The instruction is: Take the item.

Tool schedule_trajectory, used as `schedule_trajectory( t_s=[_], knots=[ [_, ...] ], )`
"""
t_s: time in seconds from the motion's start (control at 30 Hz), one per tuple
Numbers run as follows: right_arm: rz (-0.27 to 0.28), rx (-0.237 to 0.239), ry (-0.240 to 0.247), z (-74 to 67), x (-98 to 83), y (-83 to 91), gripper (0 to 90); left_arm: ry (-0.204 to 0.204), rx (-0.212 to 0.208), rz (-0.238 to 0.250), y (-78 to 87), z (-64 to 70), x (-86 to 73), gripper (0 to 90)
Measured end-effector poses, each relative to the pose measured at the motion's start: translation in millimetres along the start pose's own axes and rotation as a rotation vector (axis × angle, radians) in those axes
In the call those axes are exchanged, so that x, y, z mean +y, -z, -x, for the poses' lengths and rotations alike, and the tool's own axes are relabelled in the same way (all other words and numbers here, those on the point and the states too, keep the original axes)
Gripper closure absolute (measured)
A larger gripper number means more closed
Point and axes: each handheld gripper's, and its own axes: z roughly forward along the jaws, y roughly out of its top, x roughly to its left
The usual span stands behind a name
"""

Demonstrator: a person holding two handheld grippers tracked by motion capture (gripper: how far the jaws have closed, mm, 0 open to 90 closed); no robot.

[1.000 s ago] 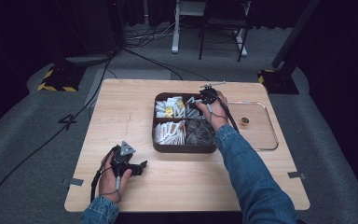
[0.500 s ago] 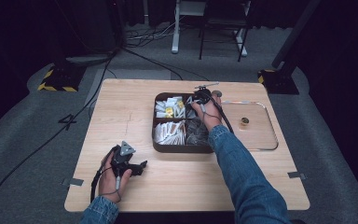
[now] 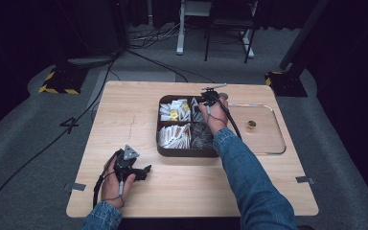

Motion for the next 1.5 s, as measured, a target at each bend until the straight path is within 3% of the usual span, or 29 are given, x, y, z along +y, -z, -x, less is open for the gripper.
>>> schedule_trajectory(
  t_s=[0.2, 0.33, 0.47, 0.63, 0.77, 1.1, 1.5],
  knots=[
    [0.024, 0.027, -0.008, 3.6, 1.1, 12.1, 88.4, 0.0, 0.001, 0.002, -0.2, -0.1, 0.1, 15.3],
    [0.072, 0.054, 0.036, 2.1, 0.6, 29.6, 88.5, 0.002, 0.005, 0.005, -0.5, 0.0, 0.3, 15.3],
    [0.091, 0.07, 0.042, 1.4, 0.7, 39.7, 88.5, 0.004, 0.003, 0.006, -0.6, 0.1, 0.2, 15.3],
    [0.124, 0.12, 0.047, -0.1, 1.5, 58.8, 88.4, 0.002, 0.002, 0.003, -0.5, 0.0, 0.2, 15.3],
    [0.145, 0.166, 0.082, -5.4, 0.3, 76.8, 88.4, 0.001, 0.002, 0.004, -0.5, -0.1, 0.2, 15.3],
    [0.19, 0.234, 0.152, -16.3, -17.0, 120.1, 88.4, 0.002, 0.0, 0.005, -0.8, -0.4, 0.4, 15.1],
    [0.218, 0.312, 0.183, -22.2, -45.9, 158.7, 88.4, 0.007, 0.002, 0.005, -0.9, 0.0, 0.3, 15.0]
  ],
)
